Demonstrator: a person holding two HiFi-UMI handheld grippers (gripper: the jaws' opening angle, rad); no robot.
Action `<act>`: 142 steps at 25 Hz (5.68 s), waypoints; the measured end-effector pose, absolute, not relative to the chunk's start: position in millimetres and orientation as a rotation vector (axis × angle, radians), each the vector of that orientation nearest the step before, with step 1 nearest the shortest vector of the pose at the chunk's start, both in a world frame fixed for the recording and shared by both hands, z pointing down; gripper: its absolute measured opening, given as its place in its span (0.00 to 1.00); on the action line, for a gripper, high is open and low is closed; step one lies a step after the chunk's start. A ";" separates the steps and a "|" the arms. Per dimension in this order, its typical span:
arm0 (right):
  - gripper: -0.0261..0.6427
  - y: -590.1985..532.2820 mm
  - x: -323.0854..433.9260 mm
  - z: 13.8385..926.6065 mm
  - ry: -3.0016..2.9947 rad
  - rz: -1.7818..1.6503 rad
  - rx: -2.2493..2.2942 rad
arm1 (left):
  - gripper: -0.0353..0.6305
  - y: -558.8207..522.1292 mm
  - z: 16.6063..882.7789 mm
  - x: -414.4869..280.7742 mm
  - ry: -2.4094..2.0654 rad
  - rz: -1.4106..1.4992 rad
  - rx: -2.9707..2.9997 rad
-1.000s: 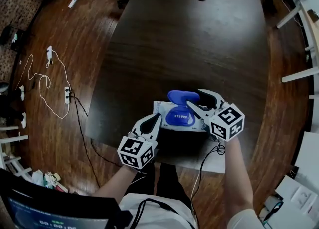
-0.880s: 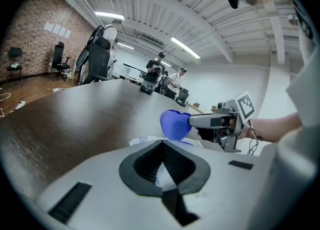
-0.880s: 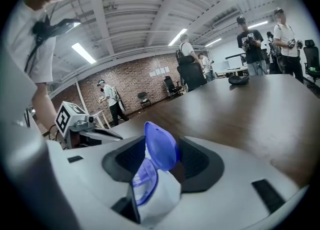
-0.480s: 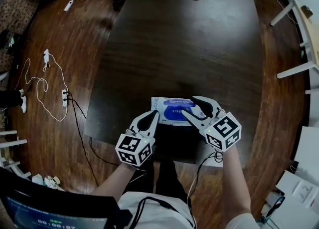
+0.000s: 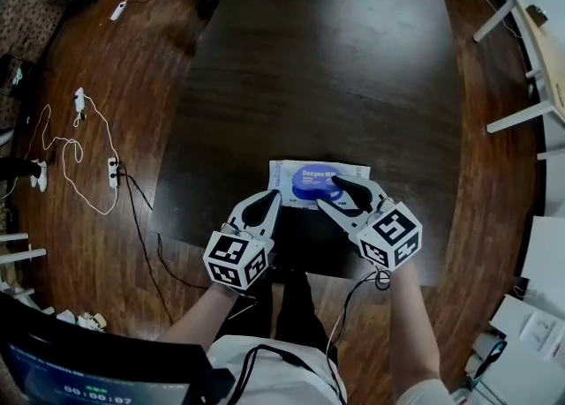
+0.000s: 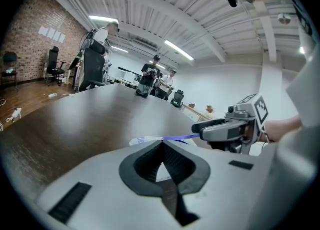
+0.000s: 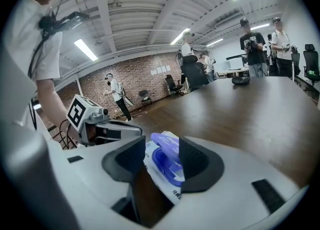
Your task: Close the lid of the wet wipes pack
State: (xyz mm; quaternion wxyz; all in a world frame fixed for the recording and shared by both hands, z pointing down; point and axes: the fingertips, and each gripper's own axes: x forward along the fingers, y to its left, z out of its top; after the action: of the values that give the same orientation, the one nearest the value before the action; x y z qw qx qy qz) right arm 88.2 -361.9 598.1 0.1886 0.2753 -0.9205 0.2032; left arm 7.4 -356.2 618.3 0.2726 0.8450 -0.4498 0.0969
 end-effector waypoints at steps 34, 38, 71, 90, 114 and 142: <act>0.35 -330.0 66.3 661.8 -2.412 0.665 0.844 | 0.05 -318.1 597.9 -11.0 -1.185 0.237 2.358; 0.35 -329.7 64.4 658.6 -2.412 0.695 0.865 | 0.05 -314.5 590.2 -17.7 -1.190 0.230 2.364; 0.13 -225.2 130.3 324.8 -2.646 0.195 1.767 | 0.05 -283.4 314.0 -24.8 -1.055 -0.108 2.896; 0.05 -177.0 111.3 320.8 -2.577 0.204 1.863 | 0.05 -250.5 323.3 -31.0 -0.911 -0.099 2.909; 0.05 121.1 123.5 327.6 -2.786 0.178 1.681 | 0.05 71.7 324.1 -3.2 -1.101 -0.062 2.892; 0.05 192.1 59.2 272.9 -2.793 0.016 1.697 | 0.05 131.4 297.4 -85.1 -1.157 -0.092 2.895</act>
State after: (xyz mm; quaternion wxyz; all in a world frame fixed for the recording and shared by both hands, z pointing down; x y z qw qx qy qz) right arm 59.2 192.1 272.9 -0.0635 0.5182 -0.8529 0.0049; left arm -85.1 131.4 297.4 0.0111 0.9281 -0.3709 -0.0294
